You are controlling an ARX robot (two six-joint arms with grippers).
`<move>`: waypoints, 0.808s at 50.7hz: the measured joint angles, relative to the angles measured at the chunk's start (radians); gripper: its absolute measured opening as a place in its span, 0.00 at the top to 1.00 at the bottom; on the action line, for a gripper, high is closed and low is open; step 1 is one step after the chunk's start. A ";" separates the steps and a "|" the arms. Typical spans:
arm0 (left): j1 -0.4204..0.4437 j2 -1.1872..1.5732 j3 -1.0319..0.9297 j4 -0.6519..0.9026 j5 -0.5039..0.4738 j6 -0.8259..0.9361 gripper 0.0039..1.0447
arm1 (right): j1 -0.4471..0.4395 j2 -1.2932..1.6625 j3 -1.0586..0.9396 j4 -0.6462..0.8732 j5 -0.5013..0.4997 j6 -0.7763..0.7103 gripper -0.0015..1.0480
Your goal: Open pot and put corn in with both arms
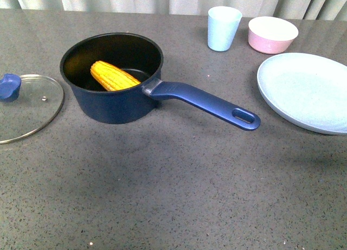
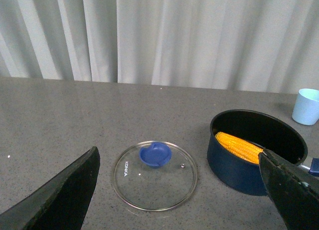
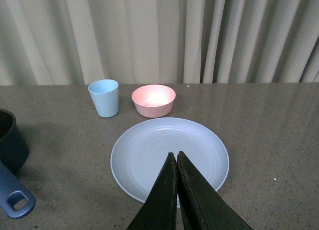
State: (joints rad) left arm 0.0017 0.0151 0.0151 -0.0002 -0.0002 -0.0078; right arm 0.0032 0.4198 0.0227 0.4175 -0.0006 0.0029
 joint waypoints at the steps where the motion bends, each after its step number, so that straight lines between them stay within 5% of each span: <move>1: 0.000 0.000 0.000 0.000 0.000 0.000 0.08 | 0.000 -0.011 0.000 -0.010 0.000 0.000 0.98; 41: 0.000 0.000 0.000 0.000 0.000 0.000 0.08 | 0.000 -0.268 0.000 -0.268 0.000 0.000 0.98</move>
State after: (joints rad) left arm 0.0017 0.0151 0.0151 -0.0002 -0.0002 -0.0078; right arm 0.0032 0.1516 0.0231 0.1497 -0.0002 0.0029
